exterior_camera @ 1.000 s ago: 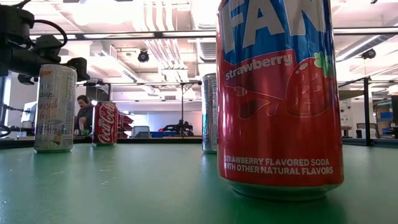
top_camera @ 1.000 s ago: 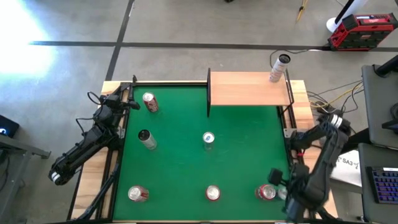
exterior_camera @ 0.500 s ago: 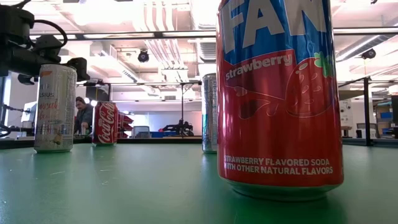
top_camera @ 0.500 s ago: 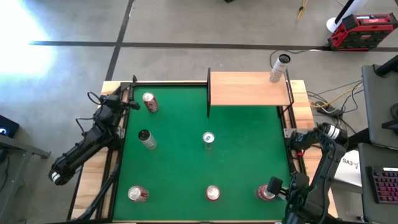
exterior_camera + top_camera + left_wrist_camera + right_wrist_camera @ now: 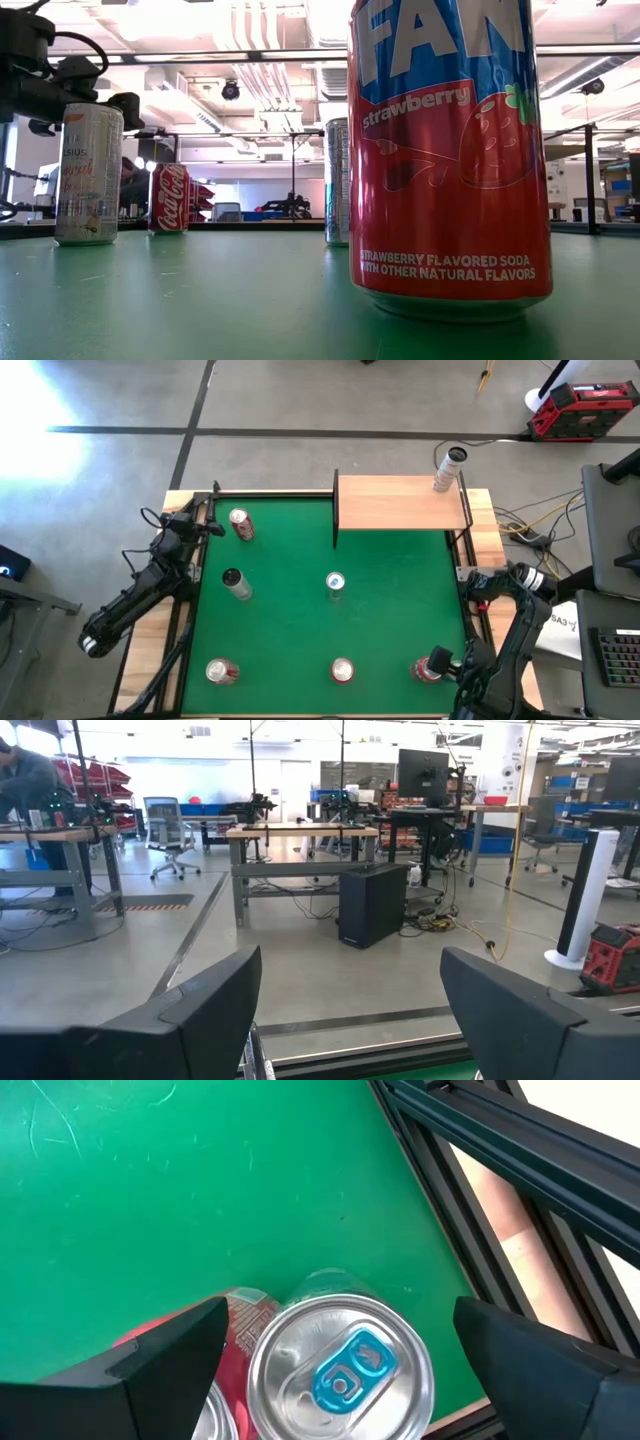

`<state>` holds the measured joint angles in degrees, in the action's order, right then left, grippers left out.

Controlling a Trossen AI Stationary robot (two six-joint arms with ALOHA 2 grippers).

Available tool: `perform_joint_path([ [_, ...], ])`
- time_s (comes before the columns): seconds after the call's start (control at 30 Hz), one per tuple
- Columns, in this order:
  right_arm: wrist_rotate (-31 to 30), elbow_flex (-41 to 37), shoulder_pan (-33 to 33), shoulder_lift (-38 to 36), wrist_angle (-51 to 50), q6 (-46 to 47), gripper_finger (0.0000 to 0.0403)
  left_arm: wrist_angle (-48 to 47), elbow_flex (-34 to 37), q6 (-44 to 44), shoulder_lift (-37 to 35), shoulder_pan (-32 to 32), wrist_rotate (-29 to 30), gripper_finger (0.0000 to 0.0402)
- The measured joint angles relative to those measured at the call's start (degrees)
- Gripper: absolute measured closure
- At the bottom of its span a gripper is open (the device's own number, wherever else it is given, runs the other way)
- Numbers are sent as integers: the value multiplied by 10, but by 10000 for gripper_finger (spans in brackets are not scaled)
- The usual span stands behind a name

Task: Place canned beverage on shelf
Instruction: Move the blue soda can to the center of the table

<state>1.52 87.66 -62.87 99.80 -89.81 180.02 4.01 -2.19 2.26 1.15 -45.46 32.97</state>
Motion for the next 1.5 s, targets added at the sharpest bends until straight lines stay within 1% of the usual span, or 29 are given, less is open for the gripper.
perform_joint_path([
  [0.27,-1,0,1,9,1,0,24,0,0,0,0,0,0,108],
  [0.37,-5,0,4,9,7,0,38,0,0,0,0,0,0,108],
  [0.47,-17,0,7,9,18,0,71,0,0,0,0,0,0,108],
  [0.7,-16,0,8,13,28,0,173,0,0,0,0,0,0,108],
  [0.83,-17,0,8,12,31,0,175,0,0,0,0,0,0,108],
  [0.93,-31,-1,10,8,26,-1,175,0,0,0,0,0,0,108],
  [1.03,-42,-1,20,-2,-2,-1,175,0,0,0,0,0,0,108],
  [1.13,-45,-6,41,-25,1,-13,174,0,0,0,0,0,0,108],
  [1.23,-48,-22,73,-57,-1,-48,172,0,0,0,0,0,0,108],
  [1.33,-74,-45,112,-89,-1,-91,171,0,0,0,0,0,0,108],
  [1.5,-112,-63,204,-120,-1,-193,170,0,0,0,0,0,0,108],
])
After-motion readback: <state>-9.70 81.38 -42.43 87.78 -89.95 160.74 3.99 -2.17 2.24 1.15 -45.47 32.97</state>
